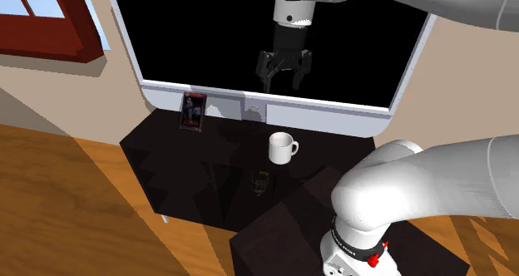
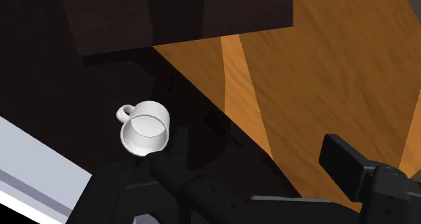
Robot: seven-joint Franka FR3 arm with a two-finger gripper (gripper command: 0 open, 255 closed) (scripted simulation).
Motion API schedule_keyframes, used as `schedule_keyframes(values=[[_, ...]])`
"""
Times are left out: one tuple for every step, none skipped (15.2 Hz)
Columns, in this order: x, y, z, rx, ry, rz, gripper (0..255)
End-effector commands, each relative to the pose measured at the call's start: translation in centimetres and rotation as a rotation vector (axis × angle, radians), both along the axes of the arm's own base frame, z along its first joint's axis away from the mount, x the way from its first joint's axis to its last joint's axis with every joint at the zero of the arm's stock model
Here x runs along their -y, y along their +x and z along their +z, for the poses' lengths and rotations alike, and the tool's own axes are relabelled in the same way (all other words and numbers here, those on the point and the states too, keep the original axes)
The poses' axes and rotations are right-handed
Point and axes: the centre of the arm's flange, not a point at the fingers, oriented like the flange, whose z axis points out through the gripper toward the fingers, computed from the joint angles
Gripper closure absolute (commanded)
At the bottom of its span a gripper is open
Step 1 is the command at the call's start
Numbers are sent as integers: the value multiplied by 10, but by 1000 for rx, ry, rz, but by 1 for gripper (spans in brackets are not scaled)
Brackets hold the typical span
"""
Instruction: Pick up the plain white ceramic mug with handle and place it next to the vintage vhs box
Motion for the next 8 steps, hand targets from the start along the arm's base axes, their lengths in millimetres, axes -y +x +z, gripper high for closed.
schedule_keyframes(values=[[0,0,0,0,0,0,0],[1,4,-12,1,-6,-3,0],[3,9,-24,3,-11,-6,0],[5,13,-36,4,-17,-9,0],[6,18,-48,5,-23,-12,0],[8,22,-60,7,-28,-15,0],[10,27,-72,8,-34,-18,0],[12,31,-84,9,-40,-21,0]])
